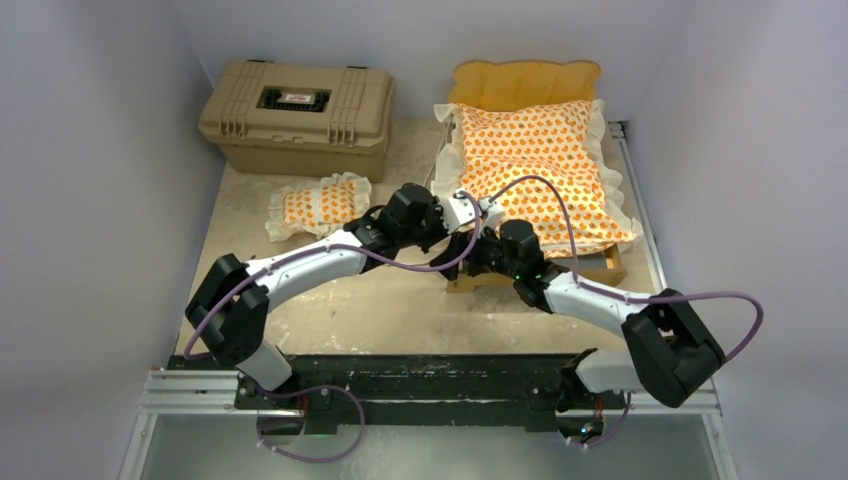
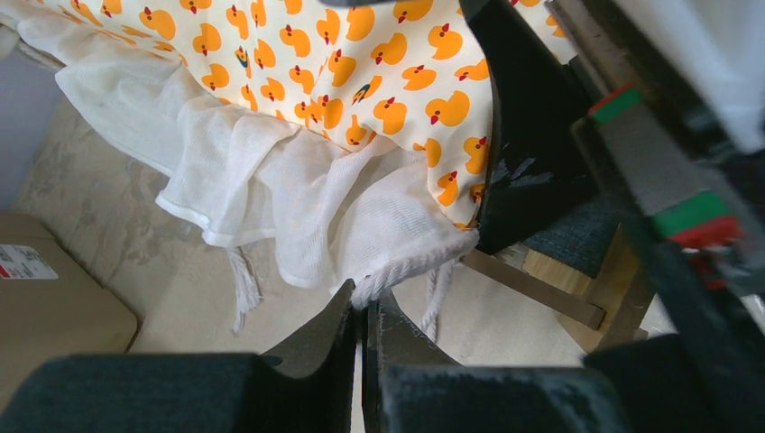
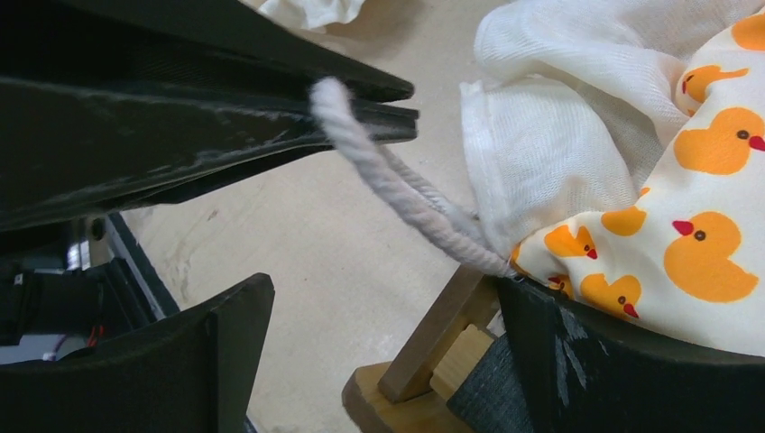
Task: Set up the pet bed
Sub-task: Cross the ropes on the bed frame.
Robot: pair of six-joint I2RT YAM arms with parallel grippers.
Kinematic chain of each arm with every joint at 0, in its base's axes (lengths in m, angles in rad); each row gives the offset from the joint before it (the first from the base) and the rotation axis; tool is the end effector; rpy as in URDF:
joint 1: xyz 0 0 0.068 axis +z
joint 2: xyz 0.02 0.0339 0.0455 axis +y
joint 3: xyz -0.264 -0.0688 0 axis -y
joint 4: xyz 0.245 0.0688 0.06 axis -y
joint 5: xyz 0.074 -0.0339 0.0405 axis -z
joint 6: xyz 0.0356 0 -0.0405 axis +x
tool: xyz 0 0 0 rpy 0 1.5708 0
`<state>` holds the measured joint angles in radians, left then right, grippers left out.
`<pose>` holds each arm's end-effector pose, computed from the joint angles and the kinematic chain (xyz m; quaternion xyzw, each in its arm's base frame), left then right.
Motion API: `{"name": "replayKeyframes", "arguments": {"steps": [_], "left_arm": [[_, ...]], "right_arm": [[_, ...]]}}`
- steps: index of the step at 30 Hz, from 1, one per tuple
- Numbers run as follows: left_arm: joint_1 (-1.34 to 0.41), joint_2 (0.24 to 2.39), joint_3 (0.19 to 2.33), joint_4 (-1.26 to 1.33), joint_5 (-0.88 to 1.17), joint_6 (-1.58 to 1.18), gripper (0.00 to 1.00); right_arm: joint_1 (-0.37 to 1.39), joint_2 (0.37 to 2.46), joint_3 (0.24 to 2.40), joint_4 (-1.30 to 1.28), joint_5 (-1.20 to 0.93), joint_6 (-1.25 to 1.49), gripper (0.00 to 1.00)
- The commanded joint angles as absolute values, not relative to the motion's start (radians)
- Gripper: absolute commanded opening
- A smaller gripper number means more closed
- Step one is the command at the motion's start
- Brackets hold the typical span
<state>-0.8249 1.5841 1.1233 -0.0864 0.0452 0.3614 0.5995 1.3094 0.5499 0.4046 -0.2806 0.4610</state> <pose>0.2453 -0.2679 0.2653 0.4964 0.7166 -0.1316 0.4720 0.2192 0.1617 0.2057 -0.1359 0.8053 0.3851 0.4299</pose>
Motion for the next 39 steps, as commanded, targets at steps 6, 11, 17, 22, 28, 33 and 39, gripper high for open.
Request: {"name": "replayKeyframes", "arguments": {"steps": [6, 11, 17, 22, 28, 33, 39], "left_arm": [[-0.849, 1.596, 1.176, -0.086, 0.112, 0.368, 0.00], [-0.856, 1.606, 1.192, -0.095, 0.137, 0.356, 0.00], [-0.855, 1.607, 1.218, -0.120, 0.182, 0.340, 0.00], [-0.855, 1.608, 1.205, -0.122, 0.169, 0.342, 0.00], [-0.854, 1.618, 1.204, -0.129, 0.141, 0.364, 0.00], [-0.854, 1.616, 1.203, -0.144, 0.106, 0.387, 0.00], [-0.855, 1.607, 1.185, -0.148, 0.056, 0.403, 0.00]], "right_arm": [[0.608, 1.364, 0.545, 0.522, -0.150, 0.530, 0.99], [0.620, 1.361, 0.557, 0.515, -0.099, 0.541, 0.99], [0.643, 1.340, 0.568, 0.509, -0.094, 0.526, 0.99], [0.646, 1.221, 0.557, 0.432, -0.105, 0.502, 0.99], [0.646, 1.116, 0.538, 0.363, -0.093, 0.472, 0.99], [0.646, 1.105, 0.497, 0.429, -0.130, 0.463, 0.99], [0.645, 1.133, 0.491, 0.451, -0.160, 0.437, 0.99]]}}
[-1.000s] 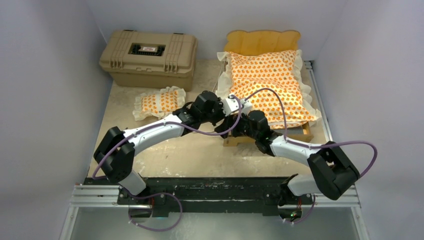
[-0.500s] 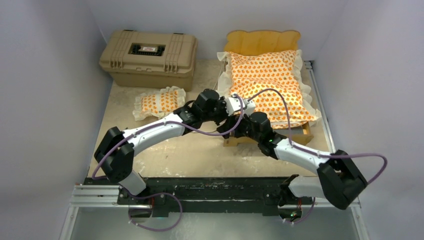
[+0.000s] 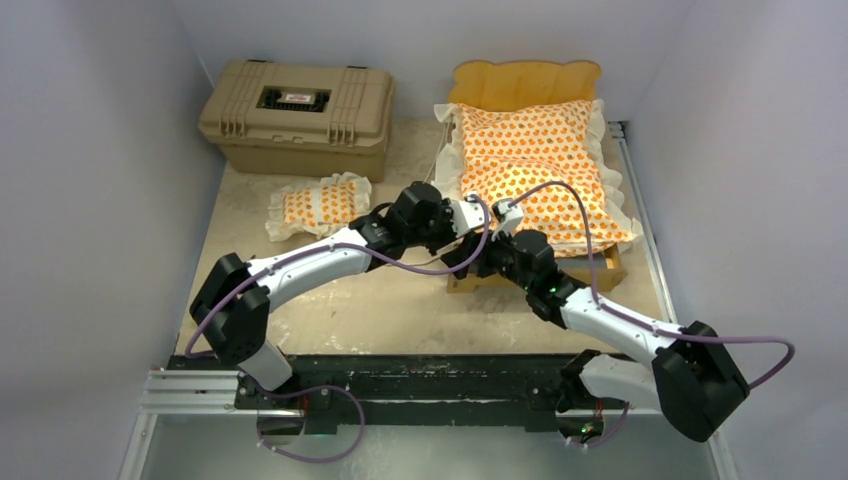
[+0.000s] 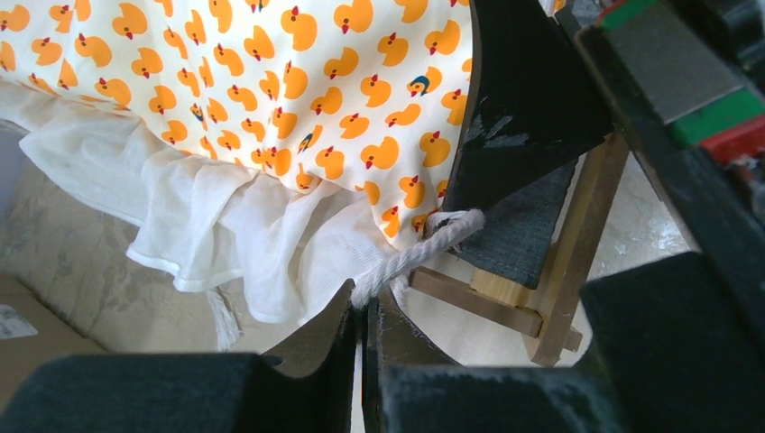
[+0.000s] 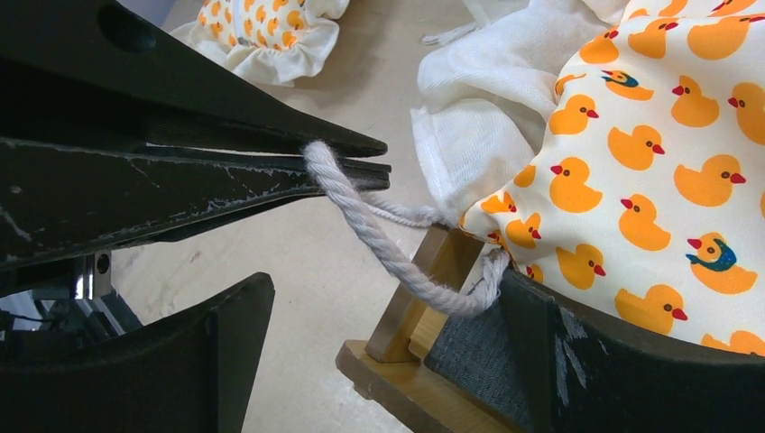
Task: Set up the pet bed
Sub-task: Cross the ropes on the bed frame.
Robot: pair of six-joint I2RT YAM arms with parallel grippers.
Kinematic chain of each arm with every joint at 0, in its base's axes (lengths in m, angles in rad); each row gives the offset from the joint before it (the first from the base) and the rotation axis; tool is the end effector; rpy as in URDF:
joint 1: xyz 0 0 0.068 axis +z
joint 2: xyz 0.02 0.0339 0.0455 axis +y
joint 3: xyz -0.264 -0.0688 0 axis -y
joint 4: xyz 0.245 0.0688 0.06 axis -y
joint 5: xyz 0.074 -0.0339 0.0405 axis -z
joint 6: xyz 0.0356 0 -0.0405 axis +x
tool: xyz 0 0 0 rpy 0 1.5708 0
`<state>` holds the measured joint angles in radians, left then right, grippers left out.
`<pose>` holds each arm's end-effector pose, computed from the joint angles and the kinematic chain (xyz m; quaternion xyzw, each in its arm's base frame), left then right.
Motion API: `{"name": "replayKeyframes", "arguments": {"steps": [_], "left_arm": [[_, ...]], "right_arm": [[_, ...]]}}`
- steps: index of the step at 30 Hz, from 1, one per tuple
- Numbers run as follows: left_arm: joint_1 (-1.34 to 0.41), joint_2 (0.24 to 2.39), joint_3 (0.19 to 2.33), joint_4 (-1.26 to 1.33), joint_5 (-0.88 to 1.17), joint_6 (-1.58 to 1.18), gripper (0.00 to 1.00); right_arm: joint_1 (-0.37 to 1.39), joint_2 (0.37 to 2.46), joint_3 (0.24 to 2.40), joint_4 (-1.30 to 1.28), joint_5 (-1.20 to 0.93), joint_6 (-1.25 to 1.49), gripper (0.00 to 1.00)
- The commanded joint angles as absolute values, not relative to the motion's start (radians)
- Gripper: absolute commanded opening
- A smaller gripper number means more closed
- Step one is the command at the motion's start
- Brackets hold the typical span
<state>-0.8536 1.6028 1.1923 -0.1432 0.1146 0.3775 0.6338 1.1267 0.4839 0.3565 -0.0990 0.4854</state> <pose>0.2402 -0.2816 0.2771 0.5263 0.6959 -0.1632 0.4606 0.1942 0.1471 0.2222 -0.0888 0.7954 0.3512 0.4860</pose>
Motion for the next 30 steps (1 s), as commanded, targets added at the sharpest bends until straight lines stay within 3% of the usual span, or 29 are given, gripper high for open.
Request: {"name": "replayKeyframes", "arguments": {"steps": [1, 10, 18, 30], "left_arm": [[-0.854, 1.603, 1.179, -0.141, 0.043, 0.403, 0.00], [-0.834, 1.601, 1.170, -0.128, 0.003, 0.409, 0.00], [-0.833, 1.598, 1.174, -0.148, 0.006, 0.420, 0.00], [-0.833, 1.605, 1.181, -0.144, 0.029, 0.413, 0.00]], "right_arm": [[0.646, 1.144, 0.495, 0.446, -0.174, 0.429, 0.99], [0.646, 1.186, 0.518, 0.349, -0.101, 0.400, 0.99], [0.646, 1.100, 0.479, 0.389, -0.111, 0.401, 0.99], [0.646, 1.018, 0.521, 0.165, 0.268, 0.422, 0.99]]}}
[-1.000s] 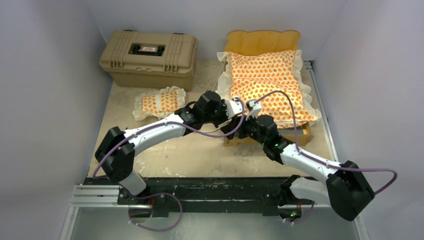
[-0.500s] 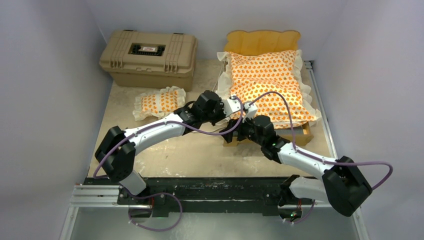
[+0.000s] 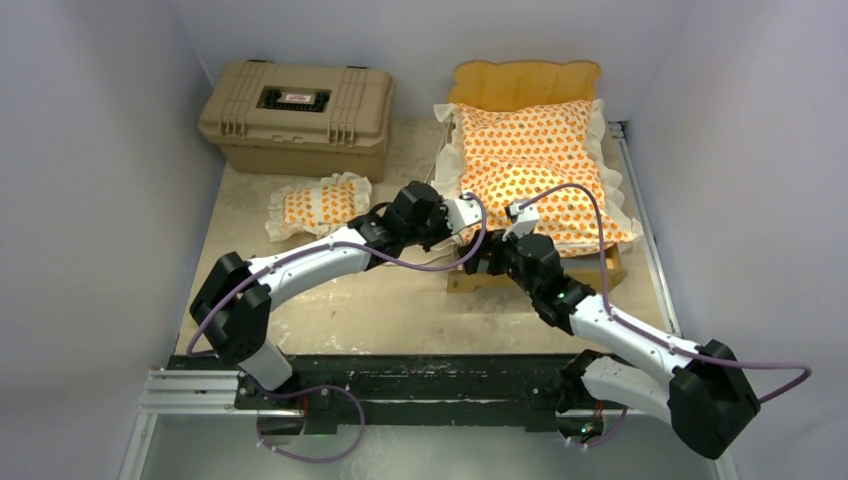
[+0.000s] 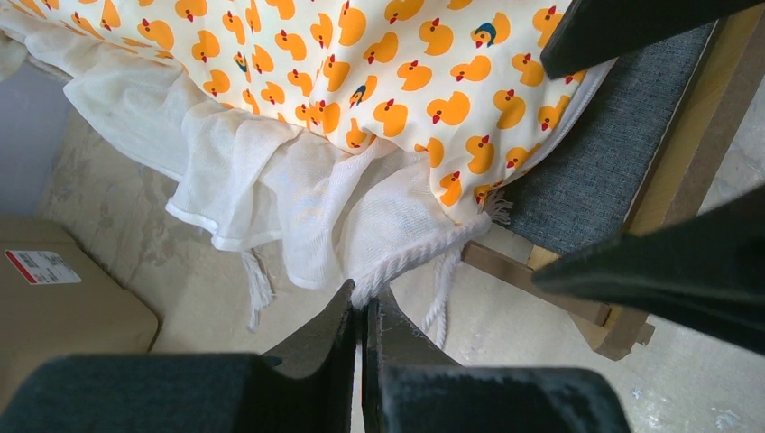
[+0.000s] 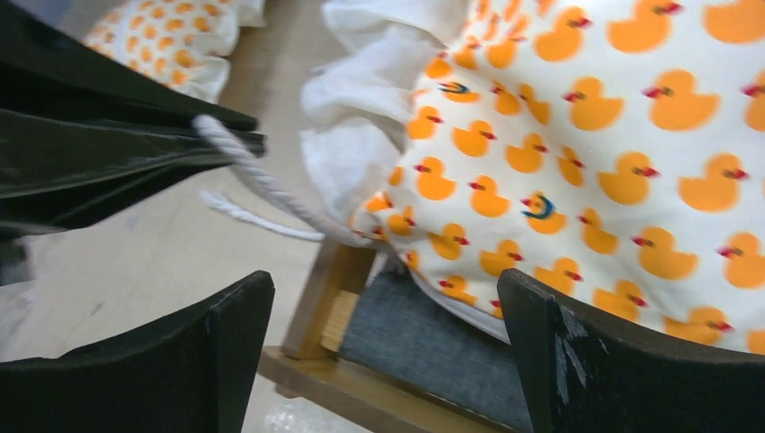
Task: Set up the pet bed
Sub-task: Cross the ropes on the bed frame.
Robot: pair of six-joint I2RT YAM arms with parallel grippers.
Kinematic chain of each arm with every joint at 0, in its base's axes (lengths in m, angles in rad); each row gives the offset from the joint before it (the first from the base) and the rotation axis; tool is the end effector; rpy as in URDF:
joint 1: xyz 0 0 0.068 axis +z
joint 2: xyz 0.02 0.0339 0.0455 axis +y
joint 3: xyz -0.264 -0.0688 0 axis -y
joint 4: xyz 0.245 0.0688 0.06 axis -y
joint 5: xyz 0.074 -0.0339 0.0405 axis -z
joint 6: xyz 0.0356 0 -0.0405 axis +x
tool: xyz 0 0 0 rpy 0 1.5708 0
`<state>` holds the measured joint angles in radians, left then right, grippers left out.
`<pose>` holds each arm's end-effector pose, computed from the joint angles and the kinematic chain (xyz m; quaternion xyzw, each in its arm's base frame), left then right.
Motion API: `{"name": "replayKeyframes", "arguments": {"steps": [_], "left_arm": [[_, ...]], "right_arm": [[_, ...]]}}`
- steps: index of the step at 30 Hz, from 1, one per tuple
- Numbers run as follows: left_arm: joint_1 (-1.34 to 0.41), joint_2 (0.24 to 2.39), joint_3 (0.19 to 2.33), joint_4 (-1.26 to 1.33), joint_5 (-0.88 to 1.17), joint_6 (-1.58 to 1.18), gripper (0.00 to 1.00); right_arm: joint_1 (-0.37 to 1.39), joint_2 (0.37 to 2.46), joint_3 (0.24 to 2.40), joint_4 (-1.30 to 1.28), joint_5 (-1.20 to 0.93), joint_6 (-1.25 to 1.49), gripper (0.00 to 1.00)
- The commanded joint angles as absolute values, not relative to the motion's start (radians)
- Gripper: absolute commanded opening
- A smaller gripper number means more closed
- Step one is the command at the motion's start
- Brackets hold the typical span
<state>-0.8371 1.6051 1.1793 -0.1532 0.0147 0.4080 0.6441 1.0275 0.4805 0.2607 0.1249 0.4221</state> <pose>0.2465 -0.2742 0.2708 0.5157 0.7125 -0.1076 0.4635 0.1857 0.1339 0.2324 -0.0514 0.7984 0.2608 0.5403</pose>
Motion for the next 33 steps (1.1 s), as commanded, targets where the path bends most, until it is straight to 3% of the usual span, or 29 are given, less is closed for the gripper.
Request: {"name": "replayKeyframes", "arguments": {"steps": [1, 16, 33], "left_arm": [[-0.833, 1.603, 1.180, -0.142, 0.029, 0.411, 0.00], [-0.834, 1.597, 1.165, -0.118, 0.041, 0.394, 0.00], [-0.839, 1.582, 1.137, -0.090, 0.051, 0.368, 0.00]], "right_arm": [[0.646, 1.014, 0.521, 0.162, 0.280, 0.425, 0.99], [0.648, 1.226, 0.630, 0.115, 0.466, 0.462, 0.99], [0.747, 1.334, 0.664, 0.133, 0.471, 0.479, 0.99]]}}
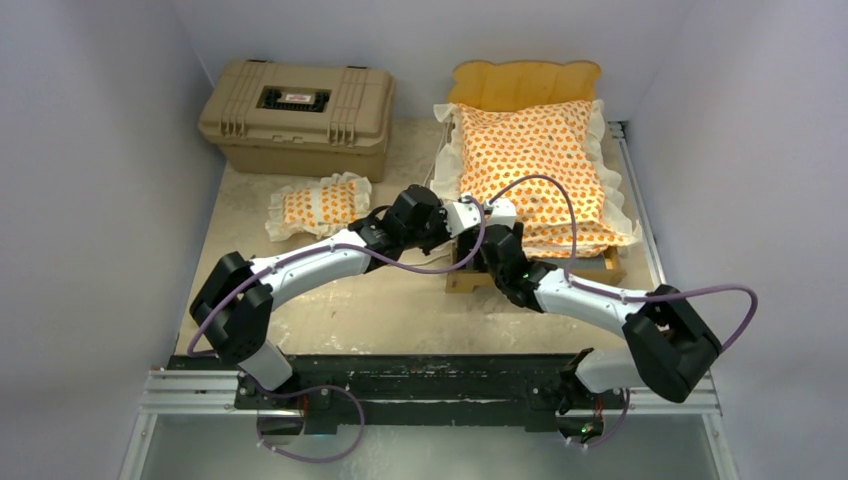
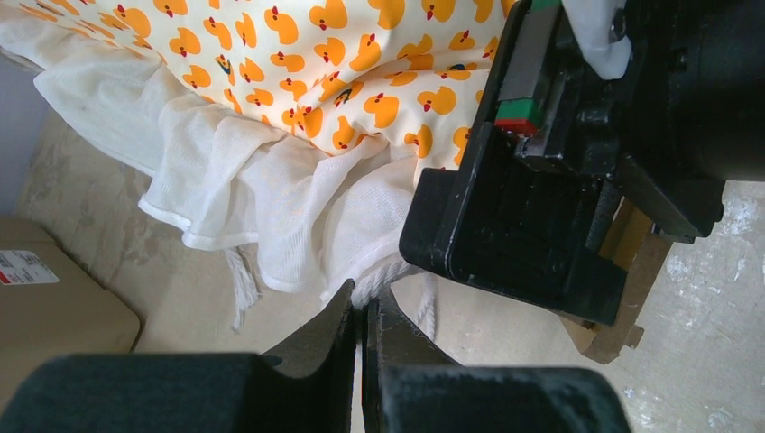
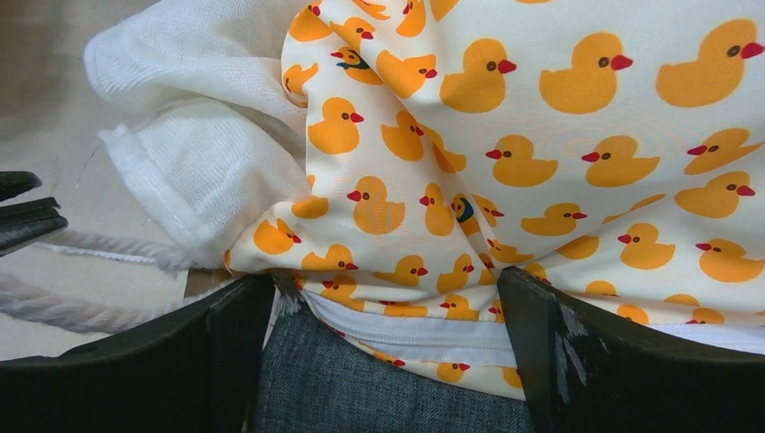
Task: Set up the pet bed
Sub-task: Cross the ropes on the bed frame.
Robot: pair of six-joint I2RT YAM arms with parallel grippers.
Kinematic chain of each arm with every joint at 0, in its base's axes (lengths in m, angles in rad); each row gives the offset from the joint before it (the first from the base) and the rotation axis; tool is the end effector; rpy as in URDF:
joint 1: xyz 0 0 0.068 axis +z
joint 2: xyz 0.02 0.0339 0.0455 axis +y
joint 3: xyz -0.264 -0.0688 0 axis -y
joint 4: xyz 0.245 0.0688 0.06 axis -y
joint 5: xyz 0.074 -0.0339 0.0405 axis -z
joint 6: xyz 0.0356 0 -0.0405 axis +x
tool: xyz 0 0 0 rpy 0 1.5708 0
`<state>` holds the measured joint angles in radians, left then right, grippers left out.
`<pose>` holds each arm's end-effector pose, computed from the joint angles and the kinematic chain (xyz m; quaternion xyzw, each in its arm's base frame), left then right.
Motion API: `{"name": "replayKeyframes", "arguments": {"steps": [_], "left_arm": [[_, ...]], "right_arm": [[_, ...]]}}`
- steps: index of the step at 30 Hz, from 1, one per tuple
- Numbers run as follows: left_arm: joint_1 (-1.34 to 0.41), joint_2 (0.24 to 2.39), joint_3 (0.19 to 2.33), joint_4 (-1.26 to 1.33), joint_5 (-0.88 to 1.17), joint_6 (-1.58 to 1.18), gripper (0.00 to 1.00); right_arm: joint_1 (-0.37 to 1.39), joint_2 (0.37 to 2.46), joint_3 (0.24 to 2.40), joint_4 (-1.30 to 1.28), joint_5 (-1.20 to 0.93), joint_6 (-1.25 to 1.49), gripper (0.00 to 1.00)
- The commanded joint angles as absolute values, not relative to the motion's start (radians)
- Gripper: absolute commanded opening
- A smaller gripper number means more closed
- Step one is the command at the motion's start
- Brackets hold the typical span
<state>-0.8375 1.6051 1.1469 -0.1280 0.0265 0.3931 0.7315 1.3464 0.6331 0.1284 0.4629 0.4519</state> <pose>0.2447 -0.2730 0.2622 0.5137 0.7160 -0.1155 0.4584 0.2146 0.1712 0.1975 -0.0120 0.8642 0.0892 0.4950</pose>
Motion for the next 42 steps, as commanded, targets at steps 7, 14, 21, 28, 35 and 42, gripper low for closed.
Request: {"name": "replayKeyframes", "arguments": {"steps": [7, 14, 21, 28, 35, 42], "left_arm": [[-0.841, 1.583, 1.140, -0.089, 0.048, 0.370, 0.00], [-0.841, 1.583, 1.134, -0.077, 0.037, 0.364, 0.00], [-0.841, 1.582, 1.134, -0.068, 0.051, 0.364, 0.00], [-0.842, 1.577, 1.122, -0.056, 0.051, 0.367, 0.00], [-0.837, 1.573, 1.126, -0.064, 0.052, 0.366, 0.00], [-0.835, 1.584, 1.145, -0.083, 0.093, 0.358, 0.00]], "right_arm": [[0.746, 1.200, 0.665, 0.062, 0.444, 0.476, 0.99], [0.741, 1.040, 0.572, 0.118, 0.266, 0.421, 0.99], [0.741, 0.953, 0.405, 0.392, 0.003, 0.356, 0.99], [0.736, 1.013, 0.320, 0.631, -0.021, 0.405, 0.99], [0.736, 1.148, 0.382, 0.682, -0.021, 0.349, 0.98], [0.736, 1.228, 0.409, 0.711, 0.043, 0.328, 0.99]]}}
